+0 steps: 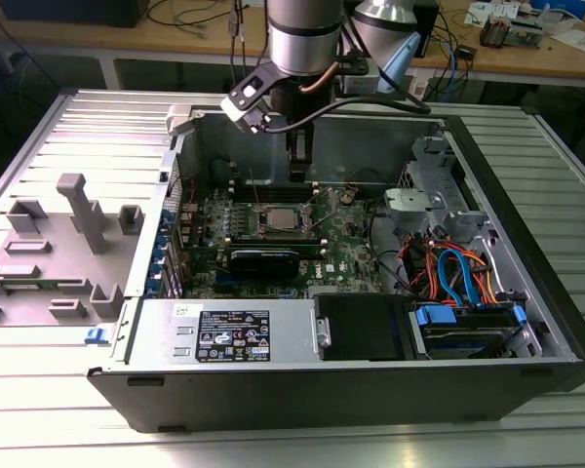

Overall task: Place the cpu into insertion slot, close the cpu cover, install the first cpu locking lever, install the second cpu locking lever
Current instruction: 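Close the cpu cover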

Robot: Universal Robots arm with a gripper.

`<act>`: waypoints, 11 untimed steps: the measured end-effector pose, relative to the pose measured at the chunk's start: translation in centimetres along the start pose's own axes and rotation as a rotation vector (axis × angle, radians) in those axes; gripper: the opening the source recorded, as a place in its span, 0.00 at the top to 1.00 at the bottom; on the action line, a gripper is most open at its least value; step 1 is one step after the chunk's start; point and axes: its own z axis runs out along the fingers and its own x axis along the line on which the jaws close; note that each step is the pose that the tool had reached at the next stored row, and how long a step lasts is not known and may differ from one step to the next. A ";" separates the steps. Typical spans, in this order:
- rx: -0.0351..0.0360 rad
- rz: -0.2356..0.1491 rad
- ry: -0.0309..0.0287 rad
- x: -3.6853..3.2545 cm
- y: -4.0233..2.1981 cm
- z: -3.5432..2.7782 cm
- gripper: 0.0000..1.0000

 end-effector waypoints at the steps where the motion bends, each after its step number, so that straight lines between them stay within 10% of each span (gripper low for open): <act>1: 0.0000 0.000 0.0000 0.00 0.01 0.00 0.89; 11: -0.0001 0.000 0.0001 0.01 0.25 0.01 0.89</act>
